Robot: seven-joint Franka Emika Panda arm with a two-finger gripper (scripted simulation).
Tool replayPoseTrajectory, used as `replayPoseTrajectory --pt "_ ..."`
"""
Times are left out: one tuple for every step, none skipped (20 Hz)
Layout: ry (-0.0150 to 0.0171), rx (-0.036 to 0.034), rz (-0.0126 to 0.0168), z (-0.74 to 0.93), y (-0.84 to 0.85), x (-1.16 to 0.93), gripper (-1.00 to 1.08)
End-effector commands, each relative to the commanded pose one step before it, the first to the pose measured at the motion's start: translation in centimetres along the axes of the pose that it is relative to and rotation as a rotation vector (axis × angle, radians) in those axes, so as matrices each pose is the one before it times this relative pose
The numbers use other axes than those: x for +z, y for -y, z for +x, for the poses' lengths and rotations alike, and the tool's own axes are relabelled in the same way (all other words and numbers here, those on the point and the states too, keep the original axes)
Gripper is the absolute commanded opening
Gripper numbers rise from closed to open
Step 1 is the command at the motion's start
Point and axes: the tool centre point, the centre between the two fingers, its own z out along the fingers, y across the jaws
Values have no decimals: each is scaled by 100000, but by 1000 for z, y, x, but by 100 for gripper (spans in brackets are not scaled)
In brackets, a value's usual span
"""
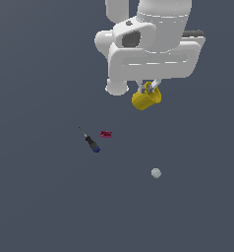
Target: Pick up a designated object from a clutter of objects.
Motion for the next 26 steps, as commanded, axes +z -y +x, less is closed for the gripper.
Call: replayPoseTrajectory --pt "13 50 13 81 94 -350 -100" --pt "0 0 0 4 8 -22 -100" --pt "42 -24 0 -34 -38 163 -100" --pt "0 0 0 8 0 -16 -100" --pt "0 0 0 25 -1 -50 -100" --pt "0 0 0 43 -1 -82 -100" --pt "0 0 0 60 -2 -115 -100" --pt "0 0 0 77 -2 -146 -100" --pt "0 0 0 95 -2 -177 -100" --pt "0 0 0 112 -3 -208 -100" --pt "0 0 0 129 -3 -237 -100" --pt "0 0 0 146 -3 -266 -100" --pt "0 0 0 162 -4 -294 -100" --pt "0 0 0 178 -4 -321 -100" --pt "0 0 0 193 -4 -347 -100" --pt "0 0 0 203 -4 -362 -100" --pt "0 0 0 187 -4 -333 -100" --pt "0 0 0 169 -3 -299 -100" --pt "0 0 0 152 -3 -266 -100" --pt "0 0 0 135 -3 -234 -100" --pt "0 0 0 119 -2 -203 -100" --pt "0 0 0 103 -2 -172 -100" --pt "0 0 0 87 -1 -141 -100" --pt "0 0 0 72 -1 -112 -100" --pt "0 0 0 57 -1 -83 -100" --pt "0 0 0 41 0 -56 -100"
